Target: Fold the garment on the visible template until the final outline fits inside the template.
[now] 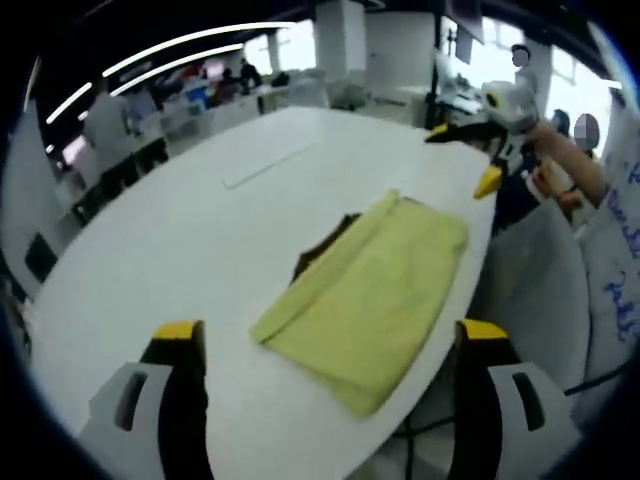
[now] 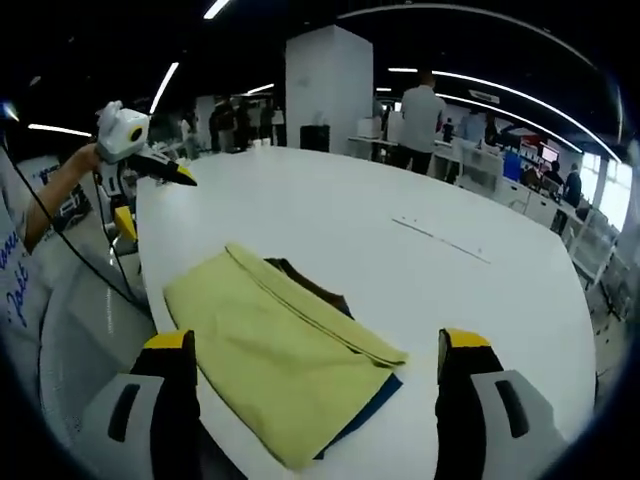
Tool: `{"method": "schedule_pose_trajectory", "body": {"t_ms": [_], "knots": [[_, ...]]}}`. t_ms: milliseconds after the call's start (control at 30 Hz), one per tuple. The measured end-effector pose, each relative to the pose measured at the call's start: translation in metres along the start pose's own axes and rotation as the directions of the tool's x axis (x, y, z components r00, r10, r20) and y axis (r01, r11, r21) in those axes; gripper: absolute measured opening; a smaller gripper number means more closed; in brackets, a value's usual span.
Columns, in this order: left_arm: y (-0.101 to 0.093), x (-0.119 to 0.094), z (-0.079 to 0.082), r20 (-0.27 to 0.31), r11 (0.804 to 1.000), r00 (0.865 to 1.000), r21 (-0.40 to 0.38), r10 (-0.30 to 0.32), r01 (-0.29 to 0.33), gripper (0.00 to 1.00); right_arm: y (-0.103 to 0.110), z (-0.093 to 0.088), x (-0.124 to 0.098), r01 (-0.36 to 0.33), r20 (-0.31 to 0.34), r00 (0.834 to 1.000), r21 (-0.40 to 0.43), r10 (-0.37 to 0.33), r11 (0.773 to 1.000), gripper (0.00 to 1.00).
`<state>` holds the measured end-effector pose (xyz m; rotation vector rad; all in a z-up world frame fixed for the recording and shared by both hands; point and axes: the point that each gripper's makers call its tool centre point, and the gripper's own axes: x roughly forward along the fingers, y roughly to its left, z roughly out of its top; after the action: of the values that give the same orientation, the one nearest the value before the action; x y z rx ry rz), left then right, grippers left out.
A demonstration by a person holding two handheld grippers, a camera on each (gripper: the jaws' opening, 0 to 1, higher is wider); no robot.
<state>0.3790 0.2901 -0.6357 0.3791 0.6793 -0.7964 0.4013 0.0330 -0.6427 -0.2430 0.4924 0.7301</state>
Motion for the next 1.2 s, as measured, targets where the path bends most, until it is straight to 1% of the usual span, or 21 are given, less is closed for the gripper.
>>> {"method": "schedule_pose_trajectory", "body": {"t_ms": [167, 200, 267, 333, 467, 533, 567, 633, 733, 833, 900, 933, 967, 1033, 1067, 1133, 1200], "knots": [[0.001, -0.005, -0.003, 0.005, 1.0, 1.0, -0.003, 0.002, -0.002, 1.0, -0.001, -0.005, -0.009, 0.019, -0.002, 1.0, 0.005, -0.019, 1.0, 1.0], [0.001, -0.008, -0.004, 0.005, 1.0, 1.0, -0.004, 0.011, -0.011, 1.0, -0.001, -0.005, -0.012, 0.025, -0.003, 1.0, 0.001, -0.025, 1.0, 1.0], [-0.001, -0.011, -0.004, 0.003, 1.0, 1.0, 0.0, 0.015, -0.015, 1.0, -0.003, -0.004, -0.016, 0.051, -0.004, 0.999, -0.015, -0.051, 0.999, 1.0], [-0.003, -0.014, -0.003, 0.007, 1.0, 1.0, 0.003, 0.015, -0.015, 1.0, -0.003, -0.003, -0.021, 0.062, -0.001, 0.998, -0.024, -0.062, 0.998, 1.0], [-0.005, -0.019, -0.001, 0.021, 1.0, 1.0, 0.002, 0.02, -0.02, 1.0, 0.0, 0.001, -0.028, 0.067, 0.018, 0.998, -0.025, -0.067, 0.997, 1.0], [-0.008, -0.021, -0.001, 0.044, 1.0, 0.999, -0.018, 0.003, -0.002, 1.0, 0.002, 0.0, -0.029, 0.071, 0.019, 0.997, -0.029, -0.07, 0.997, 1.0], [-0.01, -0.021, -0.001, 0.052, 0.999, 0.999, -0.042, -0.006, 0.008, 1.0, 0.002, 0.0, -0.03, 0.076, 0.021, 0.997, -0.028, -0.075, 0.997, 1.0], [-0.009, -0.022, -0.005, 0.05, 0.998, 0.999, -0.055, 0.001, 0.002, 1.0, 0.001, -0.001, -0.032, 0.093, 0.033, 0.995, -0.018, -0.092, 0.996, 1.0], [-0.011, -0.027, -0.013, 0.041, 0.998, 0.999, -0.062, 0.015, -0.012, 1.0, 0.004, -0.002, -0.037, 0.092, 0.03, 0.995, -0.006, -0.092, 0.996, 1.0], [-0.015, -0.034, -0.015, 0.057, 0.997, 0.998, -0.075, 0.019, -0.015, 0.99, 0.006, -0.003, -0.043, 0.099, 0.032, 0.995, -0.003, -0.099, 0.995, 1.0], [-0.02, -0.036, -0.01, 0.1, 0.995, 0.995, -0.102, 0.003, 0.007, 0.99, 0.006, -0.002, -0.045, 0.1, 0.038, 0.994, 0.008, -0.1, 0.995, 1.0], [-0.023, -0.037, -0.008, 0.118, 0.993, 0.993, -0.118, -0.005, 0.019, 0.99, 0.008, -0.001, -0.046, 0.094, 0.048, 0.994, 0.03, -0.095, 0.995, 1.0], [-0.024, -0.038, -0.007, 0.128, 0.992, 0.992, -0.124, -0.005, 0.021, 0.99, 0.009, 0.0, -0.046, 0.092, 0.053, 0.994, 0.037, -0.094, 0.995, 1.0], [-0.027, -0.039, -0.009, 0.128, 0.992, 0.992, -0.122, 0.0, 0.015, 0.99, 0.011, 0.002, -0.047, 0.093, 0.064, 0.993, 0.044, -0.095, 0.995, 1.0], [-0.028, -0.038, -0.011, 0.121, 0.992, 0.993, -0.125, 0.007, 0.008, 0.99, 0.013, 0.001, -0.047, 0.093, 0.062, 0.994, 0.041, -0.096, 0.995, 1.0], [-0.03, -0.038, -0.016, 0.113, 0.991, 0.994, -0.133, 0.011, 0.005, 0.99, 0.012, -0.002, -0.045, 0.097, 0.051, 0.994, 0.035, -0.099, 0.995, 1.0], [-0.032, -0.037, -0.019, 0.12, 0.989, 0.993, -0.15, 0.008, 0.01, 0.99, 0.015, -0.006, -0.046, 0.09, 0.046, 0.995, 0.039, -0.092, 0.995, 0.99]]}}
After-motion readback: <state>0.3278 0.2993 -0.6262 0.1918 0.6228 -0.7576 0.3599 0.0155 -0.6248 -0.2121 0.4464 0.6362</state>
